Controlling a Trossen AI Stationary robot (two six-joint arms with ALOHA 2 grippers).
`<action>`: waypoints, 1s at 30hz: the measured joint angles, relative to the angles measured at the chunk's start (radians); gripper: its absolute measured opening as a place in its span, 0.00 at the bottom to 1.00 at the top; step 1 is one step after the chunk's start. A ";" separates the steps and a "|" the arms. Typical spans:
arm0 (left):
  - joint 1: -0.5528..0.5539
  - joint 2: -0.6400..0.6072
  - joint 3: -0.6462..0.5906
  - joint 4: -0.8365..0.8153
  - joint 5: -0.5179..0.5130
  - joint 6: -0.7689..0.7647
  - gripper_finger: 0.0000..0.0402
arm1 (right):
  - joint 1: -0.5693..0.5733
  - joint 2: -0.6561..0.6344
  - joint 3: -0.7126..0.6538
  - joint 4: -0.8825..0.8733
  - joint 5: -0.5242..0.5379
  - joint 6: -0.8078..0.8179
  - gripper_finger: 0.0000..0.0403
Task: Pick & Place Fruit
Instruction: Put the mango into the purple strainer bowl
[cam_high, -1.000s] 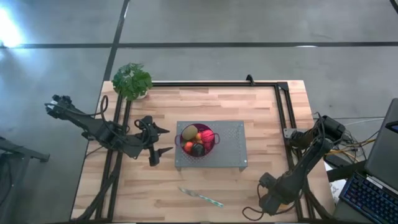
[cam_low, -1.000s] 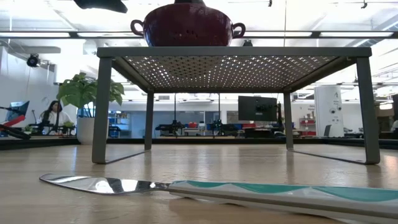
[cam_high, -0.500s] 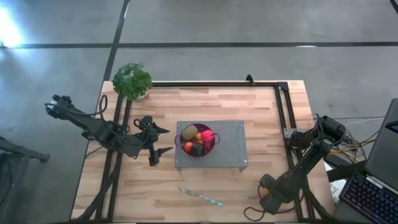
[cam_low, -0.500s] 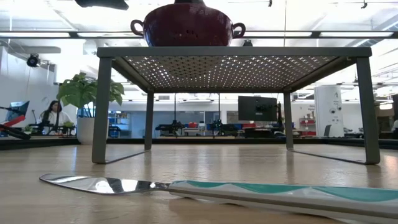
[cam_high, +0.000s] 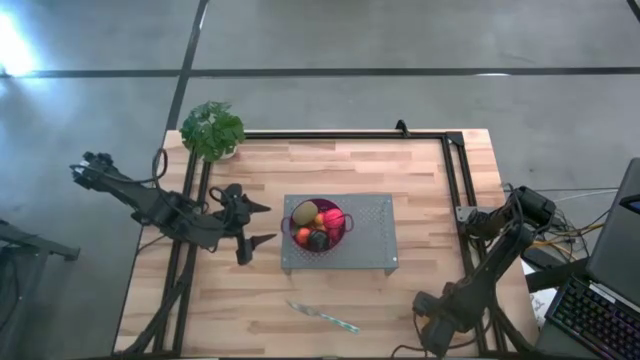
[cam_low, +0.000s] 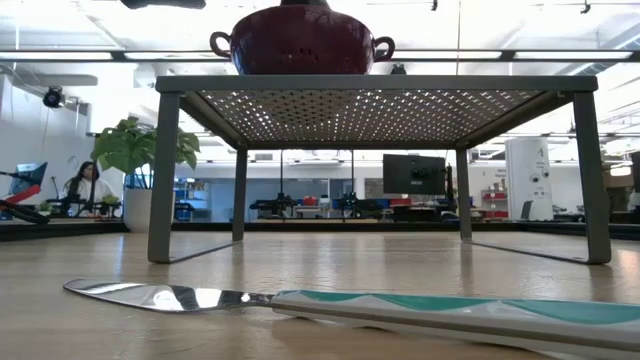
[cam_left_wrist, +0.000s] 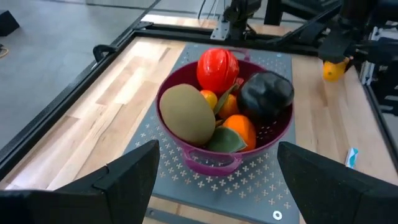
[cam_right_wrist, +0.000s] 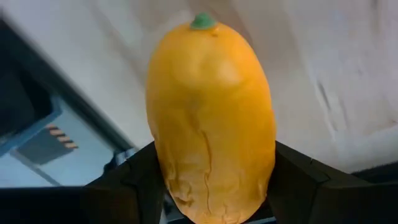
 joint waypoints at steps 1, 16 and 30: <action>0.000 -0.006 0.000 0.004 0.000 0.002 0.82 | 0.000 0.000 0.013 0.000 0.003 -0.017 0.52; 0.004 -0.016 -0.002 0.149 0.098 0.004 0.82 | -0.033 -0.002 0.327 -0.065 0.391 -0.413 0.54; -0.025 0.122 -0.139 0.881 0.157 0.523 0.82 | -0.123 -0.019 0.562 -0.128 1.057 -0.963 0.54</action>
